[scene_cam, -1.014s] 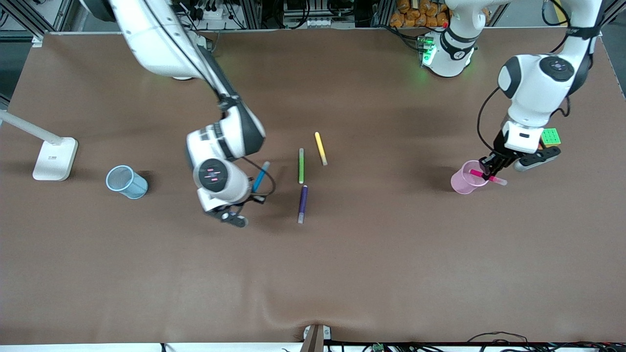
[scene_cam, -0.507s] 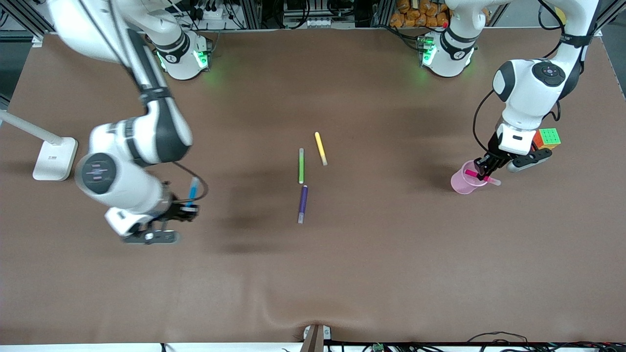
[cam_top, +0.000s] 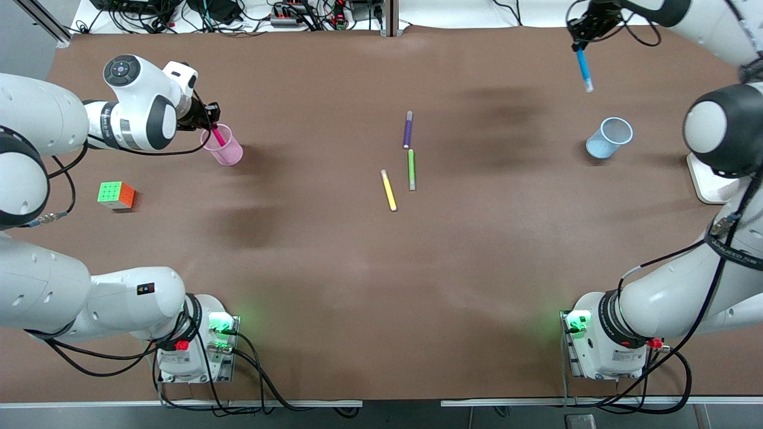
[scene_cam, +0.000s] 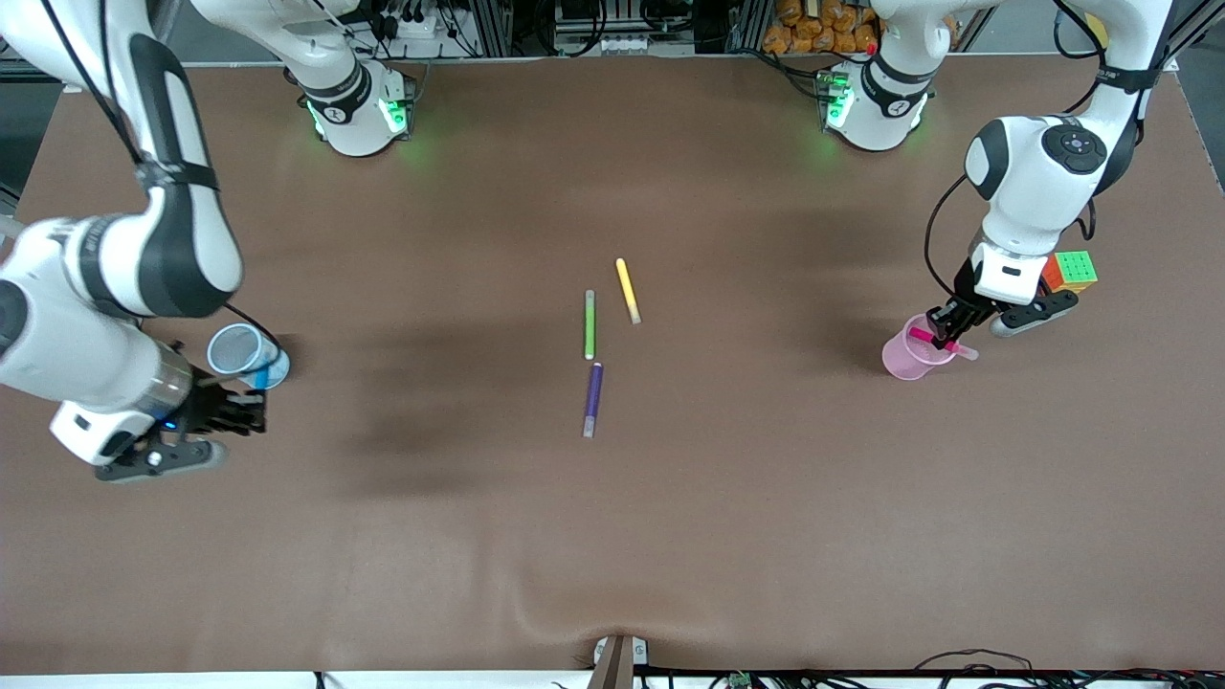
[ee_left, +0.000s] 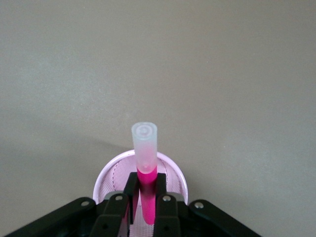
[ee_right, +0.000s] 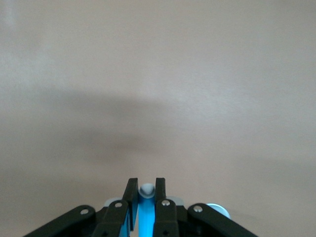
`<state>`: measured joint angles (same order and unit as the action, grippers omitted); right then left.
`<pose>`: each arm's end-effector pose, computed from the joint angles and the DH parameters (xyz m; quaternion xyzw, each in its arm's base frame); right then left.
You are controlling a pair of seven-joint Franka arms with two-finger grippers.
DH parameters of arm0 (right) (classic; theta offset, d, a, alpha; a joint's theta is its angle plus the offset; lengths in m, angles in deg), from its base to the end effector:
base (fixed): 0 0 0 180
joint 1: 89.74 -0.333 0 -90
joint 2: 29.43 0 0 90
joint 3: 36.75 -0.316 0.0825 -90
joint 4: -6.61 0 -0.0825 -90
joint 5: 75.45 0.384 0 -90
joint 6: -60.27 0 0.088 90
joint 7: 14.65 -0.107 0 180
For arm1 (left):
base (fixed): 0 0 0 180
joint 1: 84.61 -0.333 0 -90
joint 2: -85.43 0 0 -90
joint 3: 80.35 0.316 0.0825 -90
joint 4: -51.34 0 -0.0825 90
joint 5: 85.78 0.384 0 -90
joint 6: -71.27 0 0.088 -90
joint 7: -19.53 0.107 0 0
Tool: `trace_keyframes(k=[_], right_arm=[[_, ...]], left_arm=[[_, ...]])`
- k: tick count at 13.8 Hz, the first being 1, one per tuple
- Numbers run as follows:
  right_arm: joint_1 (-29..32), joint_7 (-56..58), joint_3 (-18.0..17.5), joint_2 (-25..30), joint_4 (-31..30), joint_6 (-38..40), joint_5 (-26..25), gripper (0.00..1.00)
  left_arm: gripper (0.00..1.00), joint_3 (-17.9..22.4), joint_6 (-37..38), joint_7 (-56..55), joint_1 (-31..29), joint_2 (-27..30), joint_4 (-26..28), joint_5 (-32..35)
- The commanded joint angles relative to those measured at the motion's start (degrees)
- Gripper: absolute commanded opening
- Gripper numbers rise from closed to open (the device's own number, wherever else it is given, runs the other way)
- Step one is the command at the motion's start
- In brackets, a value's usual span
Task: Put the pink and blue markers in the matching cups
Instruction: 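Carry the blue marker with the right gripper over the light blue cup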
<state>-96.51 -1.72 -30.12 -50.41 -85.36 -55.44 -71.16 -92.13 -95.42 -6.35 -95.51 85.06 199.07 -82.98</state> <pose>0.6687 0.0148 0.4235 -0.9943 -0.1028 -0.0268 0.0106 0.4749 -0.0103 0.2927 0.9680 0.1916 0.1592 0.0289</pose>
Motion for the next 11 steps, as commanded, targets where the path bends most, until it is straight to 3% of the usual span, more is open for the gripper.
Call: trace_keyframes(k=[1, 2, 3, 6, 8, 11], right_arm=[[4.5, 8.5, -1.4, 8.6, -11.5, -6.3, -0.3, 0.00], [5.3, 10.4, -1.4, 10.1, -14.1, -8.6, -0.1, 0.00], [5.4, 12.0, -1.4, 11.6, -16.8, -11.5, -0.1, 0.00], [7.5, 18.1, -1.4, 13.6, -24.0, -21.1, 0.1, 0.00], [8.4, 20.0, -1.4, 13.6, -26.6, -25.3, 0.2, 0.00], [9.2, 22.6, -1.5, 13.6, -33.6, -37.5, 0.2, 0.00]], left_arm=[[0.48, -0.4, 0.6, -0.5, -0.5, 0.7, 0.4, 0.2], [0.83, -0.4, 0.6, -0.5, -0.6, 0.7, 0.5, 0.2], [1.00, -0.3, 0.6, -0.5, -0.6, 0.8, 0.4, 0.2], [1.00, -0.3, 3.5, -0.1, -0.6, 1.3, -0.6, 0.3], [1.00, -0.2, 11.0, 0.2, -0.6, 2.1, -4.4, 0.5], [1.00, -0.2, 23.1, 0.7, -0.6, 3.5, -11.0, 0.5]])
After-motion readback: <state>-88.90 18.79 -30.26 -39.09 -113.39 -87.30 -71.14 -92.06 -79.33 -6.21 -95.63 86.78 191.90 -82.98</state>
